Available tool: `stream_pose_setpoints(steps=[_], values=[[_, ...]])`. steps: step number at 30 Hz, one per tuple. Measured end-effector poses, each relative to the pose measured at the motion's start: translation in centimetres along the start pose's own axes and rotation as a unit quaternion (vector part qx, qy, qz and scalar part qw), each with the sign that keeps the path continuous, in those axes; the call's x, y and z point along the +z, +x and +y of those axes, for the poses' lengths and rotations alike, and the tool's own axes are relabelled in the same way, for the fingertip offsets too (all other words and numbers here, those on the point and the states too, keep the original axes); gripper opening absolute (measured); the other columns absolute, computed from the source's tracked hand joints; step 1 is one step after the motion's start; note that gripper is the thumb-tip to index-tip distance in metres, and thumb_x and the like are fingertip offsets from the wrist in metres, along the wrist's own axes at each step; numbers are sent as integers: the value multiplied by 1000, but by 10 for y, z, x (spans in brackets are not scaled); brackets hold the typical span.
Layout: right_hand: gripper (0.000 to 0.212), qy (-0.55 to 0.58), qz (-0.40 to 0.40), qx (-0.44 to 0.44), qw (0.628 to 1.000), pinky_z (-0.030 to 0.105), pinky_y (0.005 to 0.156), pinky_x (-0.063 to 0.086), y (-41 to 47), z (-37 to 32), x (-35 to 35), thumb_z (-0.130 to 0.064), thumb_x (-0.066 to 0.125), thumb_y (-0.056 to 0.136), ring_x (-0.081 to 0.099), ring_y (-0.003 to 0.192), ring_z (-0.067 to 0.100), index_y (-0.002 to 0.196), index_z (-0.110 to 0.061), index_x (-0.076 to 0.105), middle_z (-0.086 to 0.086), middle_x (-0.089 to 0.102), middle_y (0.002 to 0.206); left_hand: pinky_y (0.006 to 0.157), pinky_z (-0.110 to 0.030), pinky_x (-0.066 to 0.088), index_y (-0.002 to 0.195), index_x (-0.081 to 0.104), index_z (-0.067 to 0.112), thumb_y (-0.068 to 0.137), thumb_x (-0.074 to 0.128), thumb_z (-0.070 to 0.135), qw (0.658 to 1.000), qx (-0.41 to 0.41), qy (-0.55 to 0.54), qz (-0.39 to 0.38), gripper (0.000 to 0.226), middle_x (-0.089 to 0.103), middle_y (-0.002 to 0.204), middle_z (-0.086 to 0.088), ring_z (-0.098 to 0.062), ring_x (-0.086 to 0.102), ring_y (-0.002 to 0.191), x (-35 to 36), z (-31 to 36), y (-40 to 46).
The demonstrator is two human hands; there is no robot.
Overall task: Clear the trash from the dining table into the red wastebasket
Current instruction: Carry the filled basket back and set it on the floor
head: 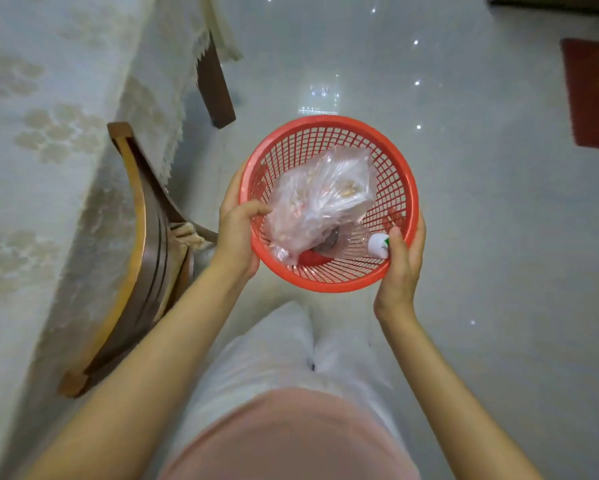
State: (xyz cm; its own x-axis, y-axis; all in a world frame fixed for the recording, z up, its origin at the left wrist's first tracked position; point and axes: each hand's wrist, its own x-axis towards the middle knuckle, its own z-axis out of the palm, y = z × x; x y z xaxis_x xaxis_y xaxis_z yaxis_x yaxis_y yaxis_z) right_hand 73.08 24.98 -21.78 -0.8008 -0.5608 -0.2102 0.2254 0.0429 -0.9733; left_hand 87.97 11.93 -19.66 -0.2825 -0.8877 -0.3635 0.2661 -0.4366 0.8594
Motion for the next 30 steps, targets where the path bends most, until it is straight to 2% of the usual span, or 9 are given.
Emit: stream_pose_setpoints(steps=[4,10,13,16,19,23,28,30], values=[[48,6,-28,5,1000,32,101,46,83,-15,25,-21,46,90,54,122,19,137,-19,42,5,53,135,95,-46,53,116,62,24,70,41,-17,999,2,-30,40,65,64,122,-13,-27,63,112,34,6,59],[44,-18,-105,11,994,23,95,49,224,-32,59,-14,45,96,56,117,13,140,-17,40,3,54,134,80,-30,56,129,53,13,68,39,-19,991,43,-70,103,70,60,126,-14,-21,64,108,94,11,162],[44,-24,-140,7,990,24,98,48,300,-51,75,-11,43,97,55,119,13,140,-15,39,6,53,136,77,-29,56,130,53,12,66,40,-18,987,50,-83,128,72,60,128,-16,-22,65,107,137,18,218],[43,-35,-170,8,985,19,95,46,377,-77,90,-7,42,98,55,118,9,140,-13,39,6,51,137,75,-26,56,124,56,12,66,37,-19,981,66,-95,155,68,67,115,-9,-15,69,99,187,33,273],[43,-40,-194,5,980,22,97,47,450,-99,113,-11,44,96,54,120,15,139,-13,40,9,52,138,73,-22,55,123,56,12,68,37,-19,977,74,-99,174,66,68,110,-4,-10,70,93,225,49,326],[48,-46,-226,11,973,25,95,49,529,-119,152,-21,46,90,56,116,14,138,-14,41,8,54,134,74,-25,56,134,51,10,64,43,-13,968,76,-118,208,74,65,120,-10,-16,68,101,252,66,394],[46,-61,-264,28,962,25,93,51,621,-117,221,-19,45,93,58,114,14,138,-17,41,8,54,134,80,-29,56,135,50,10,59,45,-8,958,96,-129,238,78,61,129,-15,-28,60,115,263,85,492],[45,-73,-282,22,956,35,100,49,658,-117,259,-20,46,92,57,118,17,137,-18,43,7,55,134,82,-30,55,133,51,10,59,46,-8,952,106,-141,250,77,61,129,-16,-29,60,117,260,96,534]])
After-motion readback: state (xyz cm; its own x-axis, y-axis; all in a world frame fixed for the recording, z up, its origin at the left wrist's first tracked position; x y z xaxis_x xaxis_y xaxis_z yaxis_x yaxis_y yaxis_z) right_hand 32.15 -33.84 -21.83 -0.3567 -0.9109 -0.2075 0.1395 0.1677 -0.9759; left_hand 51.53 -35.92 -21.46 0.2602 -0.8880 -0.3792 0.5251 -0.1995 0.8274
